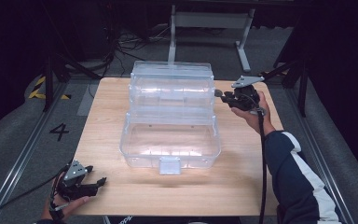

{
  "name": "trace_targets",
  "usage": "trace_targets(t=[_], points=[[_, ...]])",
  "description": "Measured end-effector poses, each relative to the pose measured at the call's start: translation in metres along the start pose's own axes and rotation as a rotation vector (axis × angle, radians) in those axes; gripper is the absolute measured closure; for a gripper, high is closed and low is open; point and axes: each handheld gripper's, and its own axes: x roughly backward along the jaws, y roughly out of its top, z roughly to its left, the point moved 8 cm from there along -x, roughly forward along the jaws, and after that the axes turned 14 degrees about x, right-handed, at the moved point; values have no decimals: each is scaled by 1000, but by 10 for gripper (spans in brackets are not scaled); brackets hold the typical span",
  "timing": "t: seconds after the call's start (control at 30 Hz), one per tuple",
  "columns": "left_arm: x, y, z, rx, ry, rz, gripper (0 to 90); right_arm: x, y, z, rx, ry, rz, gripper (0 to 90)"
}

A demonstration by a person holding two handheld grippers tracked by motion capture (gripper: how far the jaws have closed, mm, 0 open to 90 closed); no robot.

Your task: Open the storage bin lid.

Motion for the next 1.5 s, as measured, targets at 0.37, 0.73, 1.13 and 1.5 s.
trace_targets(t=[0.37,0.73,1.13,1.5], points=[[0,0,0,0,0,0,283,20,-18,10,15,0,-11,673],[0,0,0,0,0,0,283,36,-39,30,85,12,9,638],[0,0,0,0,0,0,283,52,-65,52,88,28,-8,558],[0,0,0,-2,-1,1,277,63,-93,65,73,0,22,471]])
